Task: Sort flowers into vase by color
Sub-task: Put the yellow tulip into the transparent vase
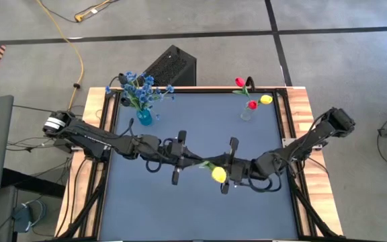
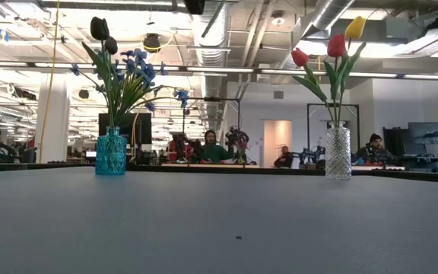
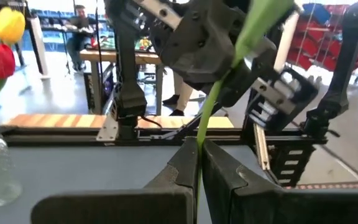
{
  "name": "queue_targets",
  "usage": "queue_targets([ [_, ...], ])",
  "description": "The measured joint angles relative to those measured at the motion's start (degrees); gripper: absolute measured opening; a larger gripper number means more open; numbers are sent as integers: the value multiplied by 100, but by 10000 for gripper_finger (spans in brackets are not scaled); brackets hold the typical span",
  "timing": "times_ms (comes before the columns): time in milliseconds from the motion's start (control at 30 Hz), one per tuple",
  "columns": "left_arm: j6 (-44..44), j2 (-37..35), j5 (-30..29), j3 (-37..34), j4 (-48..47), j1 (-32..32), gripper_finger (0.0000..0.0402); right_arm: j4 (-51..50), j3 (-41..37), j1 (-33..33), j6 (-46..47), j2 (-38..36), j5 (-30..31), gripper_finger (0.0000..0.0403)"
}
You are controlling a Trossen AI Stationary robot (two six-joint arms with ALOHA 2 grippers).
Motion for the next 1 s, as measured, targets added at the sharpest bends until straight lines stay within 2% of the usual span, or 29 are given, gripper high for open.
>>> queue_targets([
  [233, -567, 9, 105, -8, -41, 22, 0, -345, 13, -22, -1562, 60, 353, 24],
  [367, -617, 26, 63, -9, -104, 104, 0, -358, 63, -39, -1774, 131, 719, 24],
  [500, -388, 26, -589, -5, -323, 103, 12, -716, 153, -44, -1449, 37, 958, 24],
  [667, -76, -11, -1116, 11, -873, 79, 71, -1826, 225, -92, -677, -411, 1298, 24],
  [867, -294, -138, -1596, 11, -1661, 96, 151, -3839, 229, -184, 804, -1444, 1577, 24],
  [1000, -510, -175, -1594, 7, -2091, 92, 176, -5168, 234, -308, 1934, -2363, 1577, 24],
])
